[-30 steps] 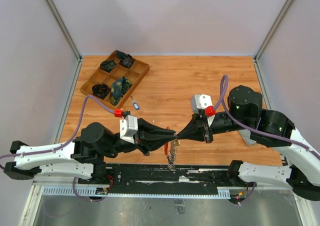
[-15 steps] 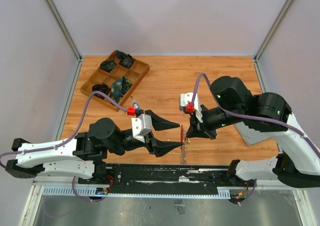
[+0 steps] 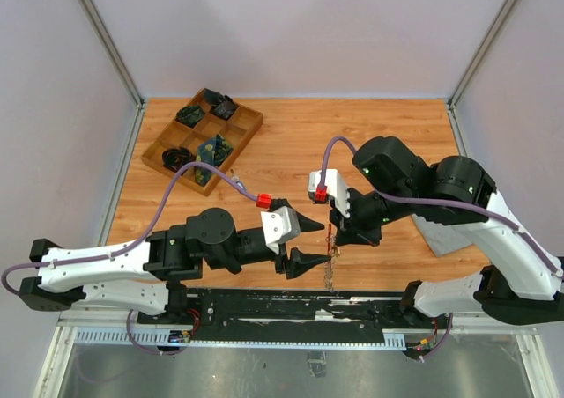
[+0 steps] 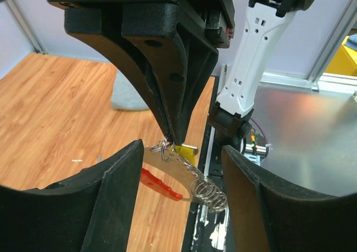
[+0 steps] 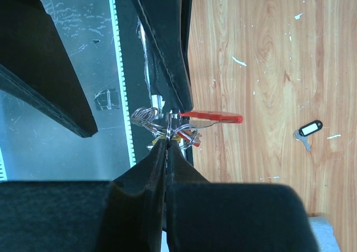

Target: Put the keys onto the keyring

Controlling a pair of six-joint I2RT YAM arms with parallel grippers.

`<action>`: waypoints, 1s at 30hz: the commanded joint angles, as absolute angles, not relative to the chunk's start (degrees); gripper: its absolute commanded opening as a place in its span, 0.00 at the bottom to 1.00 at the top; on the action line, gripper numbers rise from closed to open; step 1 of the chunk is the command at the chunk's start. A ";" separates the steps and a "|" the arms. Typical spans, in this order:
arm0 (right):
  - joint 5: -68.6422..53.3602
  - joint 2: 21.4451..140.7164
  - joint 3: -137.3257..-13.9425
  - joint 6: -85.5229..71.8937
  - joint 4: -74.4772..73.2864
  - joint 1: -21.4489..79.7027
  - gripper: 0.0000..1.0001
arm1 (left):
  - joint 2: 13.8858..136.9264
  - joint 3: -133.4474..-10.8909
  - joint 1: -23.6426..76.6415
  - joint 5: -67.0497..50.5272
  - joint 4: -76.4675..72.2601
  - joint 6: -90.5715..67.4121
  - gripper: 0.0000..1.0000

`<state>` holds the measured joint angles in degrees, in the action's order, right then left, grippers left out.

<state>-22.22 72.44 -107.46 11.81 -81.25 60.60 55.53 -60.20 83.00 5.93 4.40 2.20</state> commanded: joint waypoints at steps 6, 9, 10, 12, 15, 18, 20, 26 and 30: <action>-25.74 72.03 -107.83 13.04 -80.40 62.05 0.01 | 57.20 -62.93 82.79 6.82 5.63 4.04 0.58; -26.51 71.26 -106.88 13.34 -79.13 62.14 0.01 | 57.79 -63.14 82.79 6.86 6.05 4.10 0.53; -26.58 71.12 -106.80 13.36 -78.90 62.14 0.01 | 57.84 -63.12 82.78 6.75 6.13 4.03 0.52; -26.78 71.09 -106.79 13.46 -78.68 62.14 0.01 | 57.97 -63.11 82.79 6.61 6.00 3.86 0.49; -26.97 71.45 -106.95 13.75 -78.66 62.23 0.01 | 58.08 -63.00 82.79 6.26 5.56 3.74 0.45; -26.92 71.60 -107.07 13.88 -78.44 62.28 0.01 | 58.18 -62.98 82.79 6.20 5.55 3.71 0.41; -26.89 71.68 -107.21 13.91 -78.48 62.31 0.01 | 58.23 -63.10 82.79 6.12 5.58 3.74 0.37; -27.04 71.81 -107.07 14.01 -78.57 62.40 0.01 | 58.45 -63.10 82.75 6.14 5.32 3.94 0.28; -26.98 71.82 -107.10 14.15 -78.57 62.45 0.01 | 58.67 -63.06 82.79 6.20 5.19 3.99 0.22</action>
